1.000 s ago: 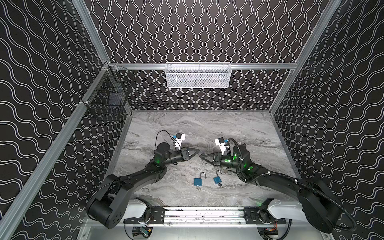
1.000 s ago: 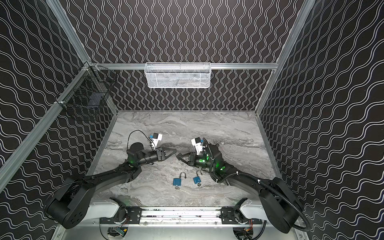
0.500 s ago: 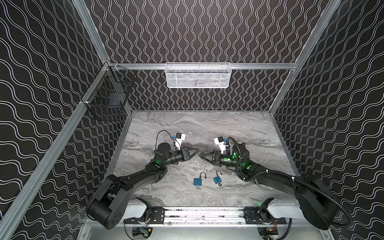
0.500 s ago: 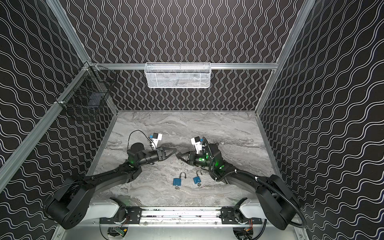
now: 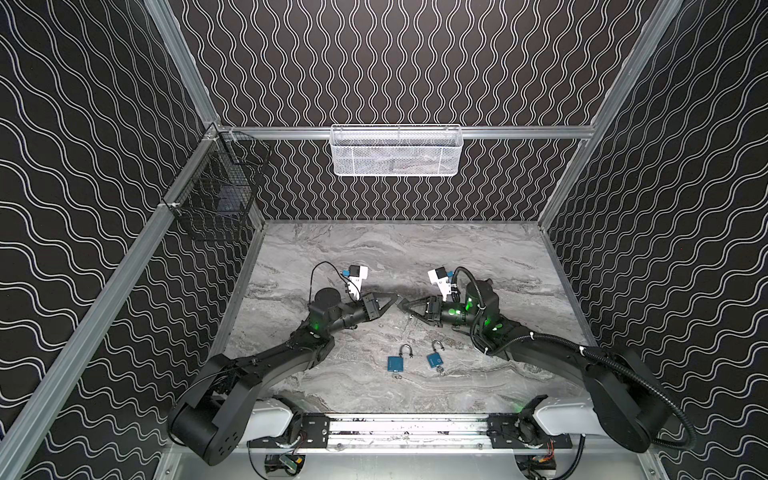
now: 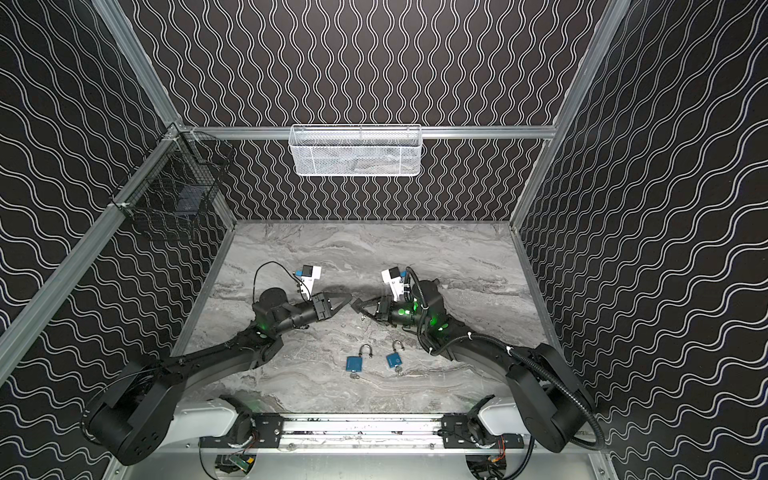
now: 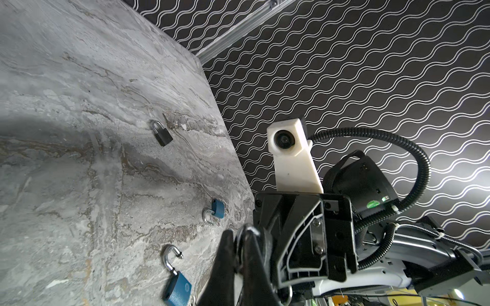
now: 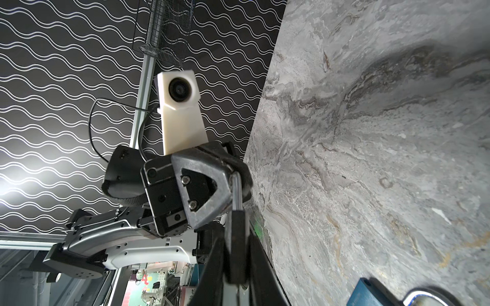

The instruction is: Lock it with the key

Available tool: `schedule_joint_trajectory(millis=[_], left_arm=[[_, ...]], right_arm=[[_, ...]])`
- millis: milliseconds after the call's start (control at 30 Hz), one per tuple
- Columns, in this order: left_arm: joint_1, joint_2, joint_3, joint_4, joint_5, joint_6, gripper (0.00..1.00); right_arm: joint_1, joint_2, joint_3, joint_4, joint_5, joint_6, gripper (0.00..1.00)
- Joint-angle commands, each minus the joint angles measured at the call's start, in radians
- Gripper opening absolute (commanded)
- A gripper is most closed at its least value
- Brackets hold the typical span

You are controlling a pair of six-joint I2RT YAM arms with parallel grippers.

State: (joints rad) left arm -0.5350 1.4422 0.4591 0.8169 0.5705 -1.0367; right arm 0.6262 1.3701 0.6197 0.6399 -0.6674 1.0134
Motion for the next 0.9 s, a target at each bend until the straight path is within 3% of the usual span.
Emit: schedule_joint_trajectory(millis=[0, 867], left_arm=[[-0.03, 0.001, -0.006, -0.099, 0.147, 0.032, 0.0], [-0.045, 0.015, 0.002, -0.004, 0.207, -0.036, 0.0]], right_arm=[[-0.009, 0.02, 0.048, 0.181, 0.057, 0.0, 0.0], [-0.037, 0.099, 0.067, 0.199, -0.009, -0.015, 0.0]])
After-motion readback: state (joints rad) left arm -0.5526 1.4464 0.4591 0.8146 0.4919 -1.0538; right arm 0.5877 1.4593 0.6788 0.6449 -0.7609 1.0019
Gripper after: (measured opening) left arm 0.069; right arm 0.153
